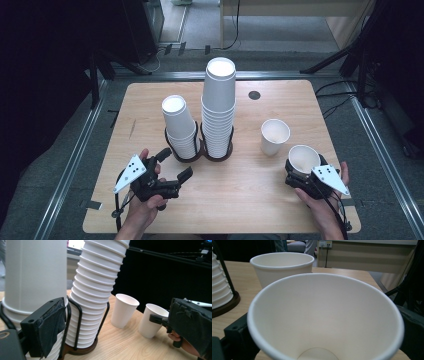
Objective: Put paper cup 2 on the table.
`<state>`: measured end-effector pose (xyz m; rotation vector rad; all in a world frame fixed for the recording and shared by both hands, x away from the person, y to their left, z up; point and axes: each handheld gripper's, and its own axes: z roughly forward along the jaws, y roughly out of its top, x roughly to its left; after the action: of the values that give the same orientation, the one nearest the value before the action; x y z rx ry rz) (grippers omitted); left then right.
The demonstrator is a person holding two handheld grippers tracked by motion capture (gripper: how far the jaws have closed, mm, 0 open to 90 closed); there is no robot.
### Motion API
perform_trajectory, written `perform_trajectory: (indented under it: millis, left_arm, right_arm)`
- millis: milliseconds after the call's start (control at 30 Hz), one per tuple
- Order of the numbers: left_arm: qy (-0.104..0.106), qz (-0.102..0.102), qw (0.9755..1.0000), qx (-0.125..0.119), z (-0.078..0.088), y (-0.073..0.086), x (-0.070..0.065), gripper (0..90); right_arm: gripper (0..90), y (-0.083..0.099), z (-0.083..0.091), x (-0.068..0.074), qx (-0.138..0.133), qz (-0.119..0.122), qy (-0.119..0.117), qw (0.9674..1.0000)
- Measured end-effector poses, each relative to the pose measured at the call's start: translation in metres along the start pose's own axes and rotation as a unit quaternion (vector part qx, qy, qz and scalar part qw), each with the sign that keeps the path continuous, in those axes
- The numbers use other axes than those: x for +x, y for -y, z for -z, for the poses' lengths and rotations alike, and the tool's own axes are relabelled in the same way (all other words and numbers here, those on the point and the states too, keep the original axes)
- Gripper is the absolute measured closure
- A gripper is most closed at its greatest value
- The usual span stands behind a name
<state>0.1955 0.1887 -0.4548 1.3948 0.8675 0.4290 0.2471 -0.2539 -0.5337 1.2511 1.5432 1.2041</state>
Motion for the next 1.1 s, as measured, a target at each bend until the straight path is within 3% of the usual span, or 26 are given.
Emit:
perform_trajectory:
  millis: [300, 467, 600, 700, 767, 1000, 1100]
  left_arm:
    - [-0.058, -0.006, 0.9983, 0.007, 0.01, 0.014, 0.007, 2.0]
    - [-0.105, -0.01, 0.9944, 0.012, 0.024, 0.029, 0.015, 2.0]
    - [-0.148, -0.005, 0.9888, 0.019, 0.037, 0.04, 0.028, 2.0]
    - [-0.185, -0.012, 0.9823, 0.028, 0.049, 0.044, 0.039, 2.0]
    - [-0.198, -0.011, 0.9794, 0.036, 0.056, 0.048, 0.046, 2.0]
    - [-0.255, -0.001, 0.9653, 0.057, 0.086, 0.062, 0.073, 2.0]
    - [-0.266, 0.002, 0.9615, 0.069, 0.099, 0.067, 0.081, 2.0]
  right_arm:
    - [0.0, 0.002, 0.018, -0.001, 0.012, 0.011, -0.019, 0.9997]
    - [0.0, 0.005, 0.026, -0.006, 0.016, 0.015, -0.021, 0.9995]
    - [0.0, 0.01, 0.031, -0.011, 0.026, 0.014, -0.021, 0.9994]
    - [0.0, 0.013, 0.036, -0.016, 0.04, 0.009, -0.022, 0.9989]
    - [0.0, 0.015, 0.04, -0.019, 0.043, 0.01, -0.022, 0.9988]
    - [0.0, 0.02, 0.05, -0.034, 0.047, 0.003, -0.013, 0.9988]
    - [0.0, 0.021, 0.052, -0.042, 0.049, -0.005, -0.004, 0.9988]
